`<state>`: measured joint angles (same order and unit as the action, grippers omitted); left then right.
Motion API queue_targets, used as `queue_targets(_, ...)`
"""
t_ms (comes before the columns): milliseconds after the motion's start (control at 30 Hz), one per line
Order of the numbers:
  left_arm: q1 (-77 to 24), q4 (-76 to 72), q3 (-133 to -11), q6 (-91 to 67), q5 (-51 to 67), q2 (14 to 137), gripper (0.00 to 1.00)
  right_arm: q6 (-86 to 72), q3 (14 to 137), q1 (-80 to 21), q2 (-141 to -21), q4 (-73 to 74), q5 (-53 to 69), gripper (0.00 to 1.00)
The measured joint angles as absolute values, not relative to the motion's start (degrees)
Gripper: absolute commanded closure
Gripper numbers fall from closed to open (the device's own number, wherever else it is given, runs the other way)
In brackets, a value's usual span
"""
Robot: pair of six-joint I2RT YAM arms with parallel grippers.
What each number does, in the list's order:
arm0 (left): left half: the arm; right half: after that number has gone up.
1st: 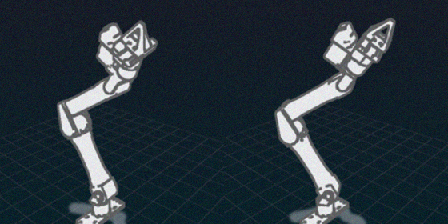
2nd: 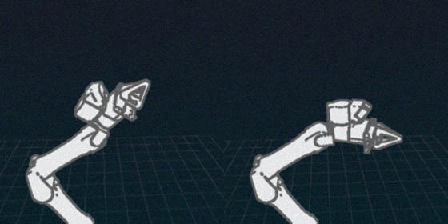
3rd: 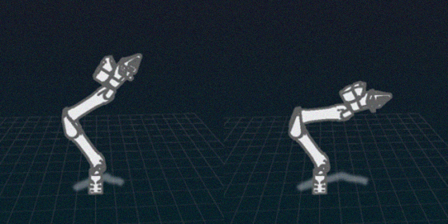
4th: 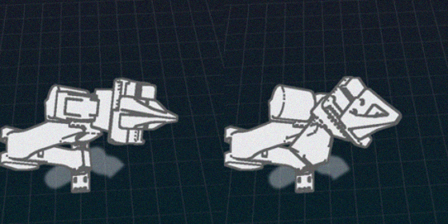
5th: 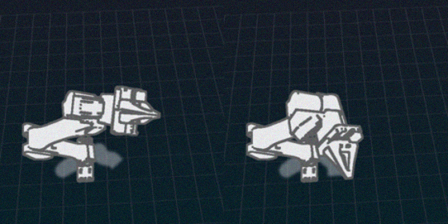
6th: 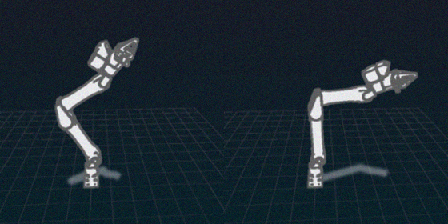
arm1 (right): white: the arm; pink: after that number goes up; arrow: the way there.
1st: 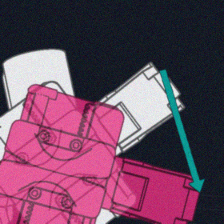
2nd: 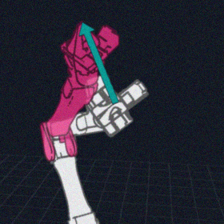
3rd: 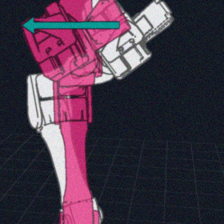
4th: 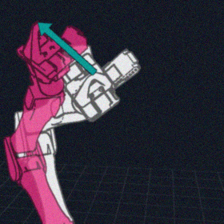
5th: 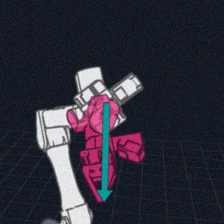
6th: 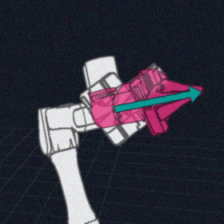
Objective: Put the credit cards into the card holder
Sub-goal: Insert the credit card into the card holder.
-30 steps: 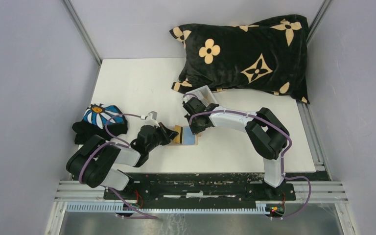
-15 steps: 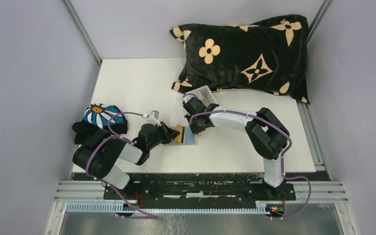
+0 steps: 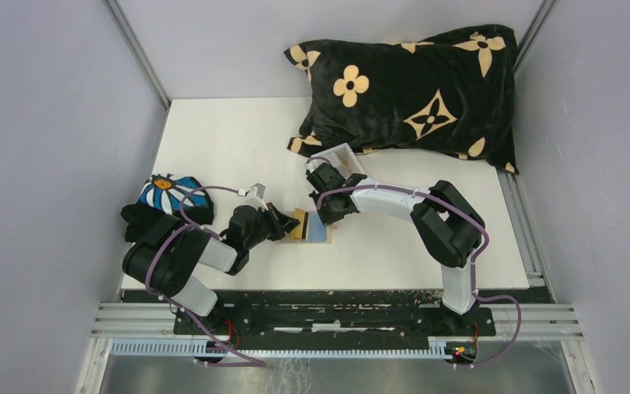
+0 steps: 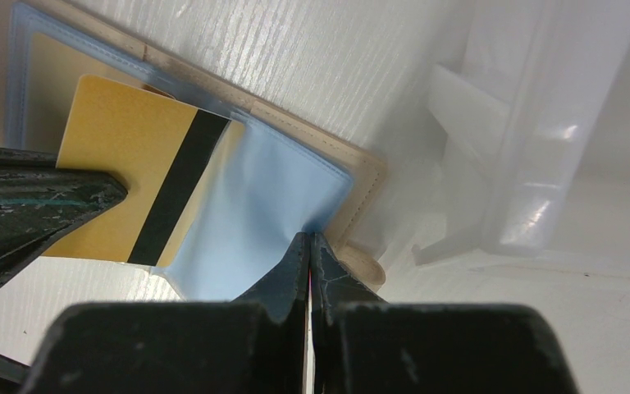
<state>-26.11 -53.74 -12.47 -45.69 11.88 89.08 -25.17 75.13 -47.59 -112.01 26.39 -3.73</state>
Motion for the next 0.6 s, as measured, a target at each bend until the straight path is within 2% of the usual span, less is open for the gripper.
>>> queue_targets(600,-23.20,-56.77,-12.49,-45.69,15.53,91.42,0.97,-25.17,75.18,-47.59,-112.09,26.39,-3.73,0.99)
